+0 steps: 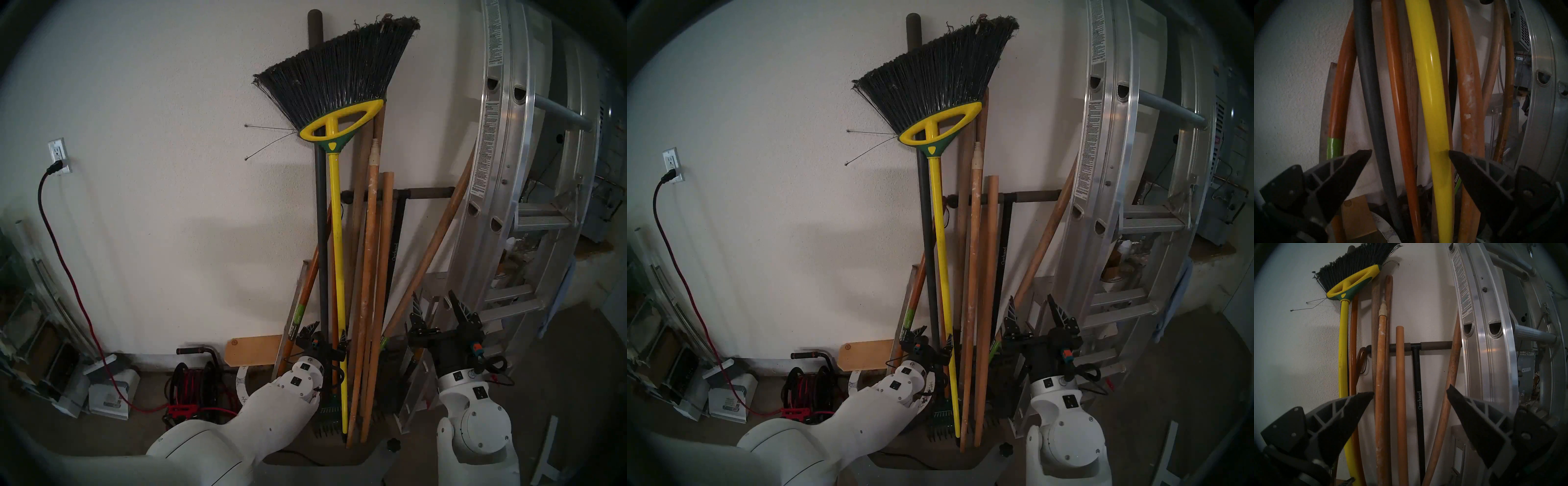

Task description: Put wooden sticks into the pot

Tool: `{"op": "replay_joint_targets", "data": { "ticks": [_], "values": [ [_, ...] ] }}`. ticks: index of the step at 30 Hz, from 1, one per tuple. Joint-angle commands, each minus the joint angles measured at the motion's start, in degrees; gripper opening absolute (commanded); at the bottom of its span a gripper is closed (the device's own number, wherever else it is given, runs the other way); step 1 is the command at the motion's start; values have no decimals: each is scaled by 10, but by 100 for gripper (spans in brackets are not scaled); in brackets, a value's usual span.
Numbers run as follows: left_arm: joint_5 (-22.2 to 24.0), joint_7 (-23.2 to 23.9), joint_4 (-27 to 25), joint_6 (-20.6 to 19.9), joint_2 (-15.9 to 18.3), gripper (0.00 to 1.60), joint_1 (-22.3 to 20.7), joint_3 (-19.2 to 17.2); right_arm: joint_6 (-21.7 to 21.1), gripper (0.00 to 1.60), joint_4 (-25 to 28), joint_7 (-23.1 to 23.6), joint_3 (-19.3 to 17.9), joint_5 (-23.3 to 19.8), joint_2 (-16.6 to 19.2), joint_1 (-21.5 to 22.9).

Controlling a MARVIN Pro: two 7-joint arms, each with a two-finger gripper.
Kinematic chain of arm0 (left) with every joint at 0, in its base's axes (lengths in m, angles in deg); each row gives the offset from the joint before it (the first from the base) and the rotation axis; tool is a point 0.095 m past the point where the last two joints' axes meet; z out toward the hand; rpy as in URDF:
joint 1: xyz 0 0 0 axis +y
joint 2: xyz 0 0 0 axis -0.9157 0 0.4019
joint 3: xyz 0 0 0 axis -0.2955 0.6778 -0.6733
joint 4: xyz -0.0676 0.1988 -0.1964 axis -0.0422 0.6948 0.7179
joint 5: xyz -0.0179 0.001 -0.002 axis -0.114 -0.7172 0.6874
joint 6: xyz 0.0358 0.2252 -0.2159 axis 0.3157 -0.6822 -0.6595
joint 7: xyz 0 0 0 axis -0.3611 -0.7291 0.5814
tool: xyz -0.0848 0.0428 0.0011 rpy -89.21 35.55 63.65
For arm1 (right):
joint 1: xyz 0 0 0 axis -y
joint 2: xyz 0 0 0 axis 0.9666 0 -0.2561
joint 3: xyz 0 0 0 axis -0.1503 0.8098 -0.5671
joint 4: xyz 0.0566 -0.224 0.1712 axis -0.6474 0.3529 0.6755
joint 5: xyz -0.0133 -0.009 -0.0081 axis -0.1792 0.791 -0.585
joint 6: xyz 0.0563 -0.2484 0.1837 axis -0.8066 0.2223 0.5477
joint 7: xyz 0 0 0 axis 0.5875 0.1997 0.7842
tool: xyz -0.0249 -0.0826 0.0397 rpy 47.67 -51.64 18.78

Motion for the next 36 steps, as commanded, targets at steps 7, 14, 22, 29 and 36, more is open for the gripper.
{"op": "replay_joint_targets", "data": {
  "ticks": [7,14,22,29,36],
  "values": [
    [5,-8,63,4,-56,160,-44,16,-1,160,1,1,1,0,0,0],
    [12,-15,134,-6,-83,160,-78,12,0,160,1,1,1,0,0,0],
    [15,-15,164,-30,-96,160,-105,15,0,160,1,1,1,0,0,0],
    [19,-14,176,-50,-104,160,-124,13,0,160,1,0,1,0,0,0],
    [26,-4,186,-50,-97,0,-127,7,0,160,0,0,1,0,0,0]
  ]
}}
